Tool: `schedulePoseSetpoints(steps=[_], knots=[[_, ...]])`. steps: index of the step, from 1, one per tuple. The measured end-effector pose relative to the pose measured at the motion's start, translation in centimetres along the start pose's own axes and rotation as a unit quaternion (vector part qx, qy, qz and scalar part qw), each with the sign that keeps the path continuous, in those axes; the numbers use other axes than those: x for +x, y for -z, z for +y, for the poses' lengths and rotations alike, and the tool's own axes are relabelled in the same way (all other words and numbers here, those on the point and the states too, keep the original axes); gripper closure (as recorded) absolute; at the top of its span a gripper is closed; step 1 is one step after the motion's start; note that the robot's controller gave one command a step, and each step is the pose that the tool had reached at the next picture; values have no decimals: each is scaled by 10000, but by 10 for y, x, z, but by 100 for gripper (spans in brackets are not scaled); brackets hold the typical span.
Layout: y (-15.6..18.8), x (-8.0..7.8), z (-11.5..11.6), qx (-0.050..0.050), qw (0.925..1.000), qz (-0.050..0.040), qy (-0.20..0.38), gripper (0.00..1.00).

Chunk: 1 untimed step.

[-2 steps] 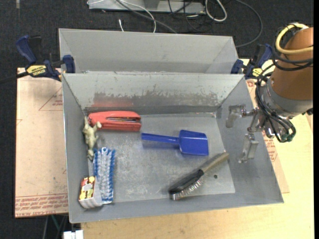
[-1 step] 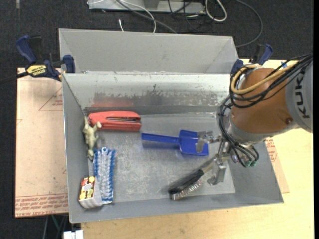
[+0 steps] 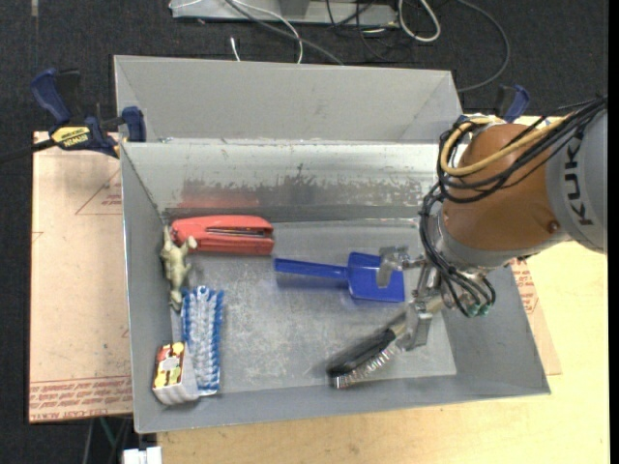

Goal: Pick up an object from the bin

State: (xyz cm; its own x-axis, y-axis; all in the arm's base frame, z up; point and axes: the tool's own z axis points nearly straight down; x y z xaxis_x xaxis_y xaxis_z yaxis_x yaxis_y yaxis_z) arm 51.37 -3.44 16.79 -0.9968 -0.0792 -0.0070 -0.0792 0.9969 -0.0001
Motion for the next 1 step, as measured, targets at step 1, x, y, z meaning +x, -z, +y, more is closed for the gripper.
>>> schedulePoseSetpoints(steps=[1], knots=[[-101, 10, 7, -33, 9964, 68, 848, 0]])
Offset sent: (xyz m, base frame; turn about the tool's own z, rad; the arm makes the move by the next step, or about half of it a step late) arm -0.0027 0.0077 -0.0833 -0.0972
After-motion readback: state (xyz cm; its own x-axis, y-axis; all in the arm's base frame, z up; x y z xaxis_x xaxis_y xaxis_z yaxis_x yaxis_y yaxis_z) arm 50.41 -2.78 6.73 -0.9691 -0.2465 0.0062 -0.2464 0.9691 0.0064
